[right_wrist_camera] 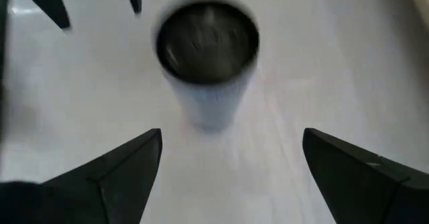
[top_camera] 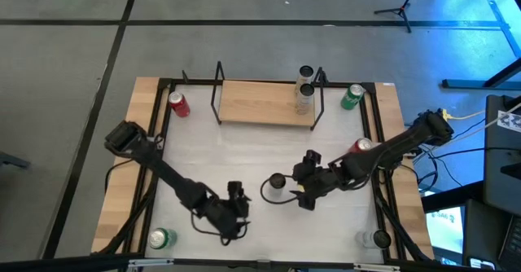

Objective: Place canned beverage on shelf
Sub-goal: Put the left white blue soda can on the shelf

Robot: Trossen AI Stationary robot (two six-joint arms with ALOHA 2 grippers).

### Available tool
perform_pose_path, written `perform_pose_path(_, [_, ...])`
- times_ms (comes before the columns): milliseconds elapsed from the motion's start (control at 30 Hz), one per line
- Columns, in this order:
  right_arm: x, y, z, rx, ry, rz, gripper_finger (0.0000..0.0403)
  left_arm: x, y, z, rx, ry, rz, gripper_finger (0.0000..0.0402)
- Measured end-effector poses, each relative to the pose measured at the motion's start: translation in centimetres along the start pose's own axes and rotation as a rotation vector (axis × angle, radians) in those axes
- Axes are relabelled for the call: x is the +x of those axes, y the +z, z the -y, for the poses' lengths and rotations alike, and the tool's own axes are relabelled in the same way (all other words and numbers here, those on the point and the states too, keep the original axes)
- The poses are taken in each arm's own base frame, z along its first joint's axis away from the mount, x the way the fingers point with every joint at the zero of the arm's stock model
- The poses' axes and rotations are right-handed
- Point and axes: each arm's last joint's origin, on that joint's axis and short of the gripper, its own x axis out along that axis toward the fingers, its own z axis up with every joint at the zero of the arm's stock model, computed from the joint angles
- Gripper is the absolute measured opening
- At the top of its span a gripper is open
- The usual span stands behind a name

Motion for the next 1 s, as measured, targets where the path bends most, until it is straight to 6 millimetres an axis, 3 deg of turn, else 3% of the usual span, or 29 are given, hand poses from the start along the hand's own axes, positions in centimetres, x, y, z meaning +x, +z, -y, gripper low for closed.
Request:
perform_pose_path(133, [-2.0,2.5,-0.8,0.007,0.061,0.103,0.0360,-0.3,-1.3,0.9,0.021,-0.014,-0.017,0.0339])
perform_pose_path(267, [-2.4,3.7,-1.2,0.000,0.076,0.221,0.0360,-0.4,-3.2,1.5,0.032,-0.022,-0.038,0.0339])
perform_pose_path(467, [0.1,3.8,-1.2,-0.037,0.006,0.212,0.0360,0.0,-5.5,1.4,0.017,-0.026,-0.044,0.0339])
perform_pose_path(700, [3.1,3.2,-1.4,-0.073,-0.033,0.135,0.0360,0.0,-5.8,1.4,0.000,-0.026,-0.045,0.0339])
perform_pose_path(1000, [4.0,2.8,-1.7,-0.087,-0.018,0.090,0.0360,0.0,-5.6,1.4,-0.008,-0.035,-0.034,0.0339])
